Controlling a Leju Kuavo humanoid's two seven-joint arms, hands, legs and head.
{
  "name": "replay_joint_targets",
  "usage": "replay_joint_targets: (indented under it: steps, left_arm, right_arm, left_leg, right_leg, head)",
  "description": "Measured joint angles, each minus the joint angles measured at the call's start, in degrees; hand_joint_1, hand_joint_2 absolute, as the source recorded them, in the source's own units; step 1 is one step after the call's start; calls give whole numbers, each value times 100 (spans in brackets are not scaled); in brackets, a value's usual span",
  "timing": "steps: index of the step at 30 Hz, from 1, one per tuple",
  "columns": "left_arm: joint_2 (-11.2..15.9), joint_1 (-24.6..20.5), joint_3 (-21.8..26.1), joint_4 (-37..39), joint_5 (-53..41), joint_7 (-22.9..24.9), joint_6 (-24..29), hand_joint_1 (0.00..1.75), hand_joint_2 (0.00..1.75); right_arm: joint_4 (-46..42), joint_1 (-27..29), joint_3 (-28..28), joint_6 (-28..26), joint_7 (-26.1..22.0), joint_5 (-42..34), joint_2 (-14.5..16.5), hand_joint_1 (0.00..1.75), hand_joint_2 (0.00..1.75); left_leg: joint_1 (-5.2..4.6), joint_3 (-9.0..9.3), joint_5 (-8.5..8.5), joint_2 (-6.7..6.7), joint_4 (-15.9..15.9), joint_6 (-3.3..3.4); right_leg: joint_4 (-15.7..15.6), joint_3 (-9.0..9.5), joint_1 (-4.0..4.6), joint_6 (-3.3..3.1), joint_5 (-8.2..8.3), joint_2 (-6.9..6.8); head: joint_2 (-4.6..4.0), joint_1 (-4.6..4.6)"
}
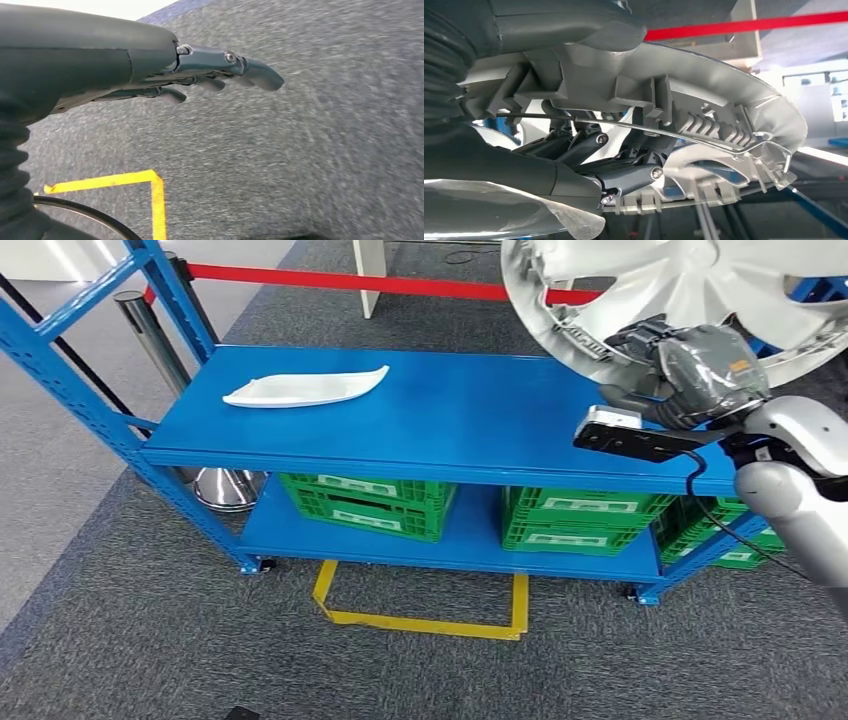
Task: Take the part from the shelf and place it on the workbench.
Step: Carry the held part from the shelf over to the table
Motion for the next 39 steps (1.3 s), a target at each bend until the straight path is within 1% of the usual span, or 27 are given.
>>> replay_joint_targets:
  steps: [1, 2, 4, 5, 6, 7, 8, 10, 11, 13, 14, 16, 17, 19, 21, 22, 24, 26, 28, 29, 31, 32, 34, 36, 37, 38, 39]
  left_arm:
    - [0, 5, 2, 0, -1, 1, 1, 0, 175]
    - [1, 8, 4, -1, 5, 12, 17, 0, 175]
    - [-29, -20, 18, -3, 32, 84, 139, 0, 175]
    - [-65, -51, 32, -4, 52, 135, 244, 0, 175]
    - [-113, -90, 46, -4, 68, 180, 346, 0, 175]
    - [-164, -128, 57, -4, 80, 208, 427, 0, 175]
    - [-207, -161, 62, -3, 81, 221, 483, 0, 175]
    - [-270, -204, 64, -2, 66, 226, 533, 0, 175]
    - [-287, -214, 65, -2, 42, 226, 543, 0, 175]
    - [-284, -221, 63, -2, -27, 220, 520, 0, 175]
    - [-272, -221, 62, -2, -59, 212, 495, 0, 175]
    - [-238, -216, 57, -2, -100, 195, 445, 0, 175]
    - [-221, -212, 53, -2, -120, 191, 430, 0, 175]
    - [-205, -208, 39, -2, -169, 188, 412, 0, 175]
    - [-204, -207, 13, -2, -223, 188, 401, 0, 175]
    - [-205, -207, -3, -2, -249, 187, 398, 0, 175]
    - [-209, -211, -38, -2, -282, 136, 359, 0, 175]
    - [-204, -217, -76, -2, -296, 6, 269, 0, 175]
    - [-186, -226, -103, -2, -302, -78, 204, 0, 175]
    - [-175, -229, -111, -2, -306, -81, 191, 0, 175]
    - [-163, -214, -132, -2, -324, -73, 179, 0, 175]
    - [-159, -200, -144, -2, -337, -69, 179, 0, 175]
    - [-155, -183, -165, -2, -357, -67, 186, 0, 175]
    - [-155, -181, -185, -1, -378, -67, 192, 0, 175]
    - [-160, -175, -194, -1, -387, -67, 191, 0, 175]
    - [-164, -165, -201, 1, -395, -67, 189, 0, 175]
    - [-168, -157, -205, 2, -397, -67, 187, 0, 175]
  right_arm:
    - [-3, 35, -27, -15, -12, 2, -29, 175, 175]
    - [-6, 71, -45, -21, -35, 5, -54, 175, 175]
    - [-7, 109, -60, -12, -95, 16, -65, 175, 175]
    - [-3, 107, -49, -4, -113, 27, -44, 175, 175]
    - [7, 99, -29, 2, -109, 40, -6, 175, 175]
    - [23, 87, 0, 5, -94, 51, 44, 175, 175]
    - [45, 69, 35, 6, -79, 54, 97, 175, 175]
    - [96, 10, 100, 5, -75, 15, 189, 175, 175]
    - [119, -33, 129, 5, -102, -43, 237, 175, 175]
    - [161, -108, 161, 8, -216, -239, 344, 175, 175]
    - [185, -131, 175, 8, -304, -351, 404, 175, 175]
    - [240, -140, 219, 5, -466, -502, 519, 175, 175]
    - [265, -138, 250, 3, -525, -534, 573, 175, 175]
    - [309, -141, 303, -7, -585, -513, 667, 175, 175]
    - [348, -145, 346, -22, -617, -413, 740, 175, 175]
    - [368, -146, 374, -26, -629, -359, 771, 175, 175]
    - [401, -147, 443, -23, -644, -301, 827, 175, 175]
    - [411, -149, 505, -17, -659, -315, 861, 175, 175]
    - [412, -158, 541, -17, -678, -364, 869, 175, 175]
    - [415, -165, 551, -18, -682, -390, 871, 175, 175]
    - [427, -173, 562, -22, -673, -434, 868, 175, 175]
    - [436, -169, 564, -22, -666, -462, 863, 175, 175]
    - [451, -160, 557, -10, -663, -543, 844, 175, 175]
    - [462, -150, 550, 9, -680, -614, 816, 175, 175]
    - [468, -143, 549, 15, -686, -628, 804, 175, 175]
    - [474, -136, 549, 18, -688, -635, 798, 175, 175]
    - [479, -132, 548, 20, -688, -636, 796, 175, 175]
  left_leg:
    - [-4, -39, 66, 11, -34, 40]
    - [0, -82, 133, 24, -67, 90]
    - [0, -212, 267, 43, -90, 170]
    - [-7, -295, 331, 45, -83, 194]
    - [-15, -382, 396, 45, -76, 202]
    - [-18, -471, 463, 46, -67, 201]
    - [-17, -559, 524, 47, -56, 192]
    - [-8, -726, 632, 47, -13, 157]
    - [-13, -808, 674, 45, 27, 132]
    - [-24, -938, 766, 40, 106, 71]
    - [-27, -988, 820, 38, 127, 41]
    - [-17, -1058, 871, 32, 147, -25]
    - [-9, -1100, 767, 29, 220, -64]
    - [16, -1235, 276, 25, 691, -139]
    - [40, -1374, -206, 25, 1442, -180]
    - [48, -1390, -282, 25, 1717, -185]
    - [54, -1214, -104, 25, 1785, -163]
    - [40, -712, 139, 22, 1171, -87]
    - [5, -171, 77, 18, 355, -7]
    - [-19, -34, 8, 17, 103, 22]
    - [-39, -16, 35, 24, -70, 71]
    - [-38, -38, 92, 33, -100, 107]
    - [-22, -99, 197, 52, -146, 176]
    - [-33, -197, 267, 55, -135, 215]
    - [-37, -243, 296, 48, -124, 217]
    - [-40, -286, 321, 36, -110, 214]
    - [-40, -322, 338, 16, -90, 206]
  right_leg:
    - [2, -39, -13, 25, -20, 6]
    - [70, -93, -18, 42, -140, 12]
    - [557, -254, -21, 61, -652, 18]
    - [951, -348, -20, 73, -918, 18]
    - [1330, -416, -17, 86, -1080, 18]
    - [1596, -427, -14, 98, -1103, 18]
    - [1676, -355, -13, 108, -995, 17]
    - [1262, 72, -20, 118, -673, 14]
    - [851, 389, -19, 122, -638, 13]
    - [155, 863, -5, 93, -786, 23]
    - [-7, 949, 10, 67, -865, 31]
    - [-27, 875, 10, -20, -833, 30]
    - [-19, 823, 5, -78, -783, 22]
    - [-20, 706, -2, -173, -661, 2]
    - [-14, 555, 12, -209, -536, -2]
    - [-10, 473, 20, -214, -473, -2]
    - [-5, 307, 42, -216, -360, 7]
    - [-4, 176, 62, -199, -261, 16]
    - [-5, 98, 74, -152, -164, 7]
    - [-15, 72, 69, -118, -111, -1]
    - [-42, 21, 44, -51, -21, -9]
    - [-13, -25, 34, -28, -51, -4]
    - [379, -214, 31, -2, -346, 12]
    - [1164, -499, 38, 15, -770, 18]
    - [1476, -595, 42, 24, -898, 18]
    - [1598, -593, 45, 27, -929, 18]
    - [1474, -466, 48, 24, -857, 22]
  head:
    - [0, 3]
    - [1, 7]
    - [2, 18]
    - [1, 21]
    - [1, 21]
    - [0, 21]
    - [0, 22]
    - [1, 23]
    - [2, 25]
    - [1, 25]
    - [1, 24]
    - [0, 19]
    - [1, 13]
    - [1, 2]
    - [0, -2]
    - [1, -1]
    - [1, -2]
    - [1, -2]
    - [1, 4]
    - [1, 7]
    - [2, 5]
    - [2, 7]
    - [0, 14]
    - [-1, 19]
    - [-1, 18]
    - [0, 18]
    - [1, 18]
